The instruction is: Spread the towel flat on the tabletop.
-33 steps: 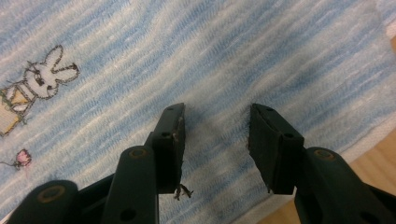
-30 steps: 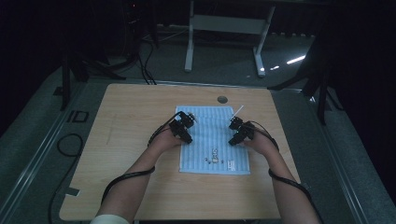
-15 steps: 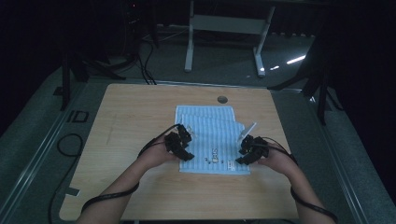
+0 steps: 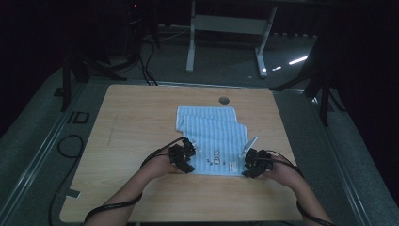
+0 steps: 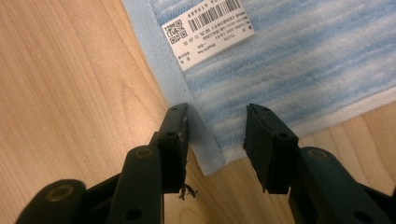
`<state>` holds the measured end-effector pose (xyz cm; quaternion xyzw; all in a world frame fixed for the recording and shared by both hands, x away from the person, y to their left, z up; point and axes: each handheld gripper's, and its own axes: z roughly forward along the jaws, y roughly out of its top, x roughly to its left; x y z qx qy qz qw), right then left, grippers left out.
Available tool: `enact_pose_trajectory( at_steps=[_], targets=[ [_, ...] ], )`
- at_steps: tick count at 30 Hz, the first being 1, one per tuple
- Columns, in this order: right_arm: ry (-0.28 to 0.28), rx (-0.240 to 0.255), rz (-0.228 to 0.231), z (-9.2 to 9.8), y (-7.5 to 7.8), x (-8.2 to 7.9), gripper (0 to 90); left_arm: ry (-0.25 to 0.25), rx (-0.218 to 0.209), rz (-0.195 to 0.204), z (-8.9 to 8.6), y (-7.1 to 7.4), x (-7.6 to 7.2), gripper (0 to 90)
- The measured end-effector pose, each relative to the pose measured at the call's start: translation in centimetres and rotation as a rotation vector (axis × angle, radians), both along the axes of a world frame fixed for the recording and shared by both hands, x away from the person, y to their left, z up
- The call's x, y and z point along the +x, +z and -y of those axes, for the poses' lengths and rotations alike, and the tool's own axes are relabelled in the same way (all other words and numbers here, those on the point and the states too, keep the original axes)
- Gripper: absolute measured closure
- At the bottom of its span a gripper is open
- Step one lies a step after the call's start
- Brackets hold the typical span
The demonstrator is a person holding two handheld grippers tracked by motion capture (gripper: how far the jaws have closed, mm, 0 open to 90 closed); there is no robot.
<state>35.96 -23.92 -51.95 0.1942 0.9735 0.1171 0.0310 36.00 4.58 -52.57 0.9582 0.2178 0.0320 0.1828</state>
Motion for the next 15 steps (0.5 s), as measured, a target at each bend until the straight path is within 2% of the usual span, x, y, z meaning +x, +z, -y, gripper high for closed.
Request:
enact_pose_trajectory(
  at_steps=[2,5,8,10,12,13,15],
  targets=[
    [-0.011,0.003,-0.007,0.0,0.0,0.0,62.4,0.004,-0.008,-0.002,0.1,0.0,-0.1,58.3],
    [-0.004,0.002,0.002,-0.1,0.0,-0.2,76.5,0.003,-0.015,-0.016,0.4,0.1,-0.3,71.5],
    [0.008,0.004,0.012,-0.4,0.0,-0.4,82.6,0.027,-0.038,-0.035,0.5,0.0,-0.3,81.8],
    [0.011,0.008,0.005,-0.5,0.0,-0.4,83.8,0.029,-0.040,-0.029,0.6,0.0,-0.4,84.6],
    [0.015,0.021,-0.016,-0.4,0.1,-0.3,84.4,0.030,-0.041,-0.042,0.4,0.2,-0.3,85.6],
    [0.007,0.031,-0.027,-0.3,0.2,-0.1,84.5,0.031,-0.051,-0.060,0.3,0.5,-0.1,85.9],
    [-0.003,0.045,-0.029,-0.1,0.7,0.2,84.5,0.038,-0.068,-0.052,-0.1,1.5,0.3,86.2]
  ],
)
